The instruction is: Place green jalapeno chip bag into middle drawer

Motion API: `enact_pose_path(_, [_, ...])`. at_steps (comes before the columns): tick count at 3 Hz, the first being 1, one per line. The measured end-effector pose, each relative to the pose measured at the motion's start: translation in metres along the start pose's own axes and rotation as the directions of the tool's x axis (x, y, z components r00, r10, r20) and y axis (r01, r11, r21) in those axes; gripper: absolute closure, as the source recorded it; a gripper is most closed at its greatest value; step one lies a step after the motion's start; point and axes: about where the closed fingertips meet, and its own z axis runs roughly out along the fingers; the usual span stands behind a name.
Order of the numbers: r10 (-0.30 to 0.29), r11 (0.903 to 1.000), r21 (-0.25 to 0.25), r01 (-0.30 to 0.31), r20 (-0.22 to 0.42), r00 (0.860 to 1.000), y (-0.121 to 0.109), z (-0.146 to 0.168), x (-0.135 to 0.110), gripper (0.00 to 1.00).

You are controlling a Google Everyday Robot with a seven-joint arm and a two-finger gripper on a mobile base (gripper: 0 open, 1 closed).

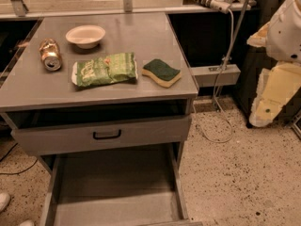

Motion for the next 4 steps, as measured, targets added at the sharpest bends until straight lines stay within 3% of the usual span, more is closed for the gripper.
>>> enact_pose_path(2, [-0.121, 0.9921, -0.024, 0.123, 0.071, 0.99, -0.004, 0.005, -0.091, 0.0])
enact_pose_path(3, [-0.121, 0.9921, -0.024, 0.123, 0.071, 0.99, -0.004, 0.005, -0.091, 0.0])
enact_pose_path(4, [-0.137, 0.9904, -0.002, 0.138, 0.115, 0.984, -0.01, 0.012, -0.107, 0.0])
